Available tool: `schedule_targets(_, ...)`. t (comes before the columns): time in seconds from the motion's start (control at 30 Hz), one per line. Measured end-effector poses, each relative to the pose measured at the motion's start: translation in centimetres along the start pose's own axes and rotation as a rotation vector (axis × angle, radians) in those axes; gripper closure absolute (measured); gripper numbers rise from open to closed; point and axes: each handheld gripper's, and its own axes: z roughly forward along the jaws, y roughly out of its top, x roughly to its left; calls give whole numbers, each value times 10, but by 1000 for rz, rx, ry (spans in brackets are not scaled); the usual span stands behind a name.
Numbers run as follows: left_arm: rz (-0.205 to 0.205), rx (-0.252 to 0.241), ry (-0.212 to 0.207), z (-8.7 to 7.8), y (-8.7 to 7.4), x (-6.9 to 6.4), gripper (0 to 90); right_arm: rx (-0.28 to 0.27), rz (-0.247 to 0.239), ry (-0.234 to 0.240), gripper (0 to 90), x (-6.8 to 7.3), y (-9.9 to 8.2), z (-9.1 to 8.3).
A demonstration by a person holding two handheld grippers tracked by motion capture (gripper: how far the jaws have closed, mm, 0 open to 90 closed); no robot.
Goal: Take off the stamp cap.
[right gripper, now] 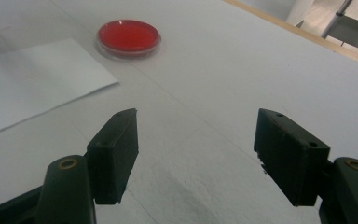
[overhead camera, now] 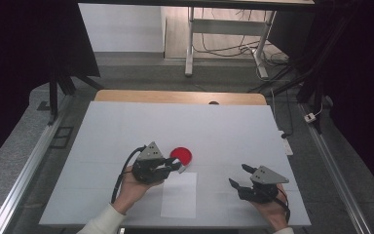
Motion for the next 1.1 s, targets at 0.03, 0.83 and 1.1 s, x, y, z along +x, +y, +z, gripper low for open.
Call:
schedule_targets(0.03, -1, 1, -1, 0, 0, 0, 752, -2, 0, 1, 304, 1, 1, 0)
schedule_targets(0.83, 0, 12, -7, 5, -1, -1, 752, -57, 11, 37, 335, 35, 20, 16)
schedule_targets(1.1, 1, 15, -9, 6, -1, -1, 752, -53, -25, 36, 342, 46, 26, 25)
